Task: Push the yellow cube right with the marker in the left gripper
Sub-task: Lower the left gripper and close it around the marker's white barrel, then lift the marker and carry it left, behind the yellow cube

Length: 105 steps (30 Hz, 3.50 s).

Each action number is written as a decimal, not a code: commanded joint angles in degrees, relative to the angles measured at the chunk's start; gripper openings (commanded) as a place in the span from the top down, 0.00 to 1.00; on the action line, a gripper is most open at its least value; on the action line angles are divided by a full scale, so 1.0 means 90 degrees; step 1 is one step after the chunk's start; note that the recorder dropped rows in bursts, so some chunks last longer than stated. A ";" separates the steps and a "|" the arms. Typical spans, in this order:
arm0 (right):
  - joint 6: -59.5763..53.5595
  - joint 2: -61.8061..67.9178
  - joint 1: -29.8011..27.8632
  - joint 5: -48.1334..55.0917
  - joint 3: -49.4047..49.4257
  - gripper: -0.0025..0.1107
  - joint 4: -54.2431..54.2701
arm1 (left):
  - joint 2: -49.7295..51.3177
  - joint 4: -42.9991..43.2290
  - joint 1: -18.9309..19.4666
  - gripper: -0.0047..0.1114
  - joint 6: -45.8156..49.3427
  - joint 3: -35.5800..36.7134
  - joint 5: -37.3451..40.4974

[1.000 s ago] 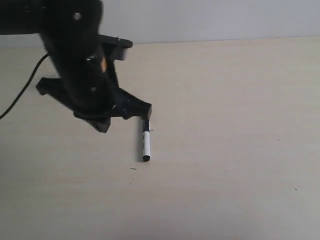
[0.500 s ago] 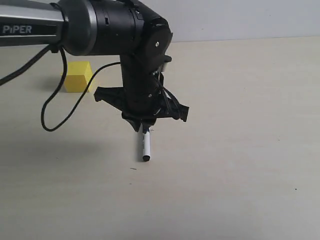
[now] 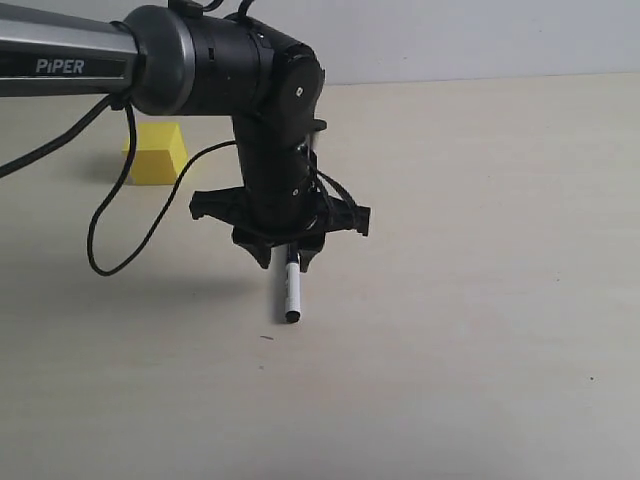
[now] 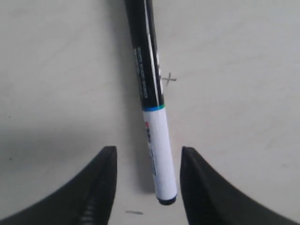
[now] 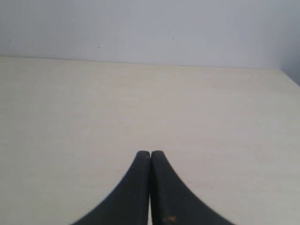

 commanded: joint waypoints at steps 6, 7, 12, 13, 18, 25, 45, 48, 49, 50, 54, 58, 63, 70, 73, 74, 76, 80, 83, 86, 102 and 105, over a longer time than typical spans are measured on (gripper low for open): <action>0.0000 -0.0037 -0.0048 -0.0057 0.0034 0.98 -0.0003 | 0.0140 -0.0076 0.0042 0.58 0.0226 -0.0041 -0.0561; 0.0000 -0.0037 -0.0048 -0.0057 0.0034 0.98 -0.0003 | 0.0156 -0.0089 0.0075 0.58 0.0226 -0.0041 -0.0548; 0.0000 -0.0037 -0.0048 -0.0057 0.0034 0.98 -0.0003 | 0.0168 -0.0114 0.0076 0.58 0.0226 -0.0041 -0.0535; 0.0000 -0.0037 -0.0048 -0.0057 0.0034 0.98 -0.0003 | 0.0168 -0.0114 0.0076 0.58 0.0226 -0.0041 -0.0535; 0.0000 -0.0037 -0.0048 -0.0057 0.0034 0.98 -0.0003 | 0.0168 -0.0220 0.0076 0.58 0.0226 0.0079 -0.0513; 0.0000 -0.0037 -0.0048 -0.0057 0.0034 0.98 -0.0003 | 0.0168 -0.0220 0.0076 0.58 0.0292 0.0269 -0.0811; 0.0000 -0.0037 -0.0048 -0.0057 0.0034 0.98 -0.0003 | 0.0427 -0.0220 0.0076 0.59 0.0323 0.0269 -0.0905; 0.0000 -0.0037 -0.0048 -0.0057 0.0034 0.98 -0.0003 | 0.0384 -0.0220 0.0076 0.62 0.0323 0.0269 -0.0905; 0.0000 -0.0037 -0.0048 -0.0057 0.0034 0.98 -0.0003 | 0.0370 -0.0220 0.0076 0.66 0.0323 0.0269 -0.0905; 0.0000 -0.0037 -0.0048 -0.0057 0.0034 0.98 -0.0003 | 0.0370 -0.0220 0.0076 0.71 0.0323 0.0269 -0.0905; 0.0000 -0.0037 -0.0048 -0.0057 0.0034 0.98 -0.0003 | 0.0355 -0.0220 0.0076 0.96 0.0382 0.0269 -0.0875; 0.0000 -0.0037 -0.0048 -0.0057 0.0034 0.98 -0.0003 | 0.0138 -0.0072 0.0086 0.96 0.0366 0.0269 -0.0583; 0.0000 -0.0037 -0.0048 -0.0057 0.0034 0.98 -0.0003 | -0.0575 0.0921 0.0130 0.96 0.0261 0.0368 0.0377; 0.0000 -0.0037 -0.0048 -0.0057 0.0034 0.98 -0.0003 | -0.2181 0.2829 0.0283 0.96 -0.0251 0.1989 0.0818; 0.0000 -0.0037 -0.0048 -0.0057 0.0034 0.98 -0.0003 | -0.2913 0.3064 0.0782 0.96 -0.0199 0.2775 0.0780; 0.0000 -0.0037 -0.0048 -0.0057 0.0034 0.98 -0.0003 | -0.3107 0.3079 0.1044 0.96 -0.0140 0.3002 0.0745; 0.0000 -0.0037 -0.0048 -0.0057 0.0034 0.98 -0.0003 | -0.3541 0.3069 0.1645 0.96 0.0182 0.3337 0.0571; 0.0000 -0.0037 -0.0048 -0.0057 0.0034 0.98 -0.0003 | -0.3920 0.3027 0.3014 0.96 0.1687 0.3599 0.0151; 0.0000 -0.0037 -0.0048 -0.0057 0.0034 0.98 -0.0003 | -0.3747 0.3027 0.3766 0.96 0.2937 0.3599 -0.0674; 0.0000 -0.0037 -0.0048 -0.0057 0.0034 0.98 -0.0003 | -0.3193 0.3197 0.4490 0.96 0.3727 0.3396 -0.2655; 0.0000 -0.0037 -0.0048 -0.0057 0.0034 0.98 -0.0003 | 0.0267 0.1192 0.5210 0.96 1.0635 -0.0028 -0.3209; 0.0000 -0.0037 -0.0048 -0.0057 0.0034 0.98 -0.0003 | 0.0429 0.1192 0.5210 0.96 1.0647 -0.0028 -0.3656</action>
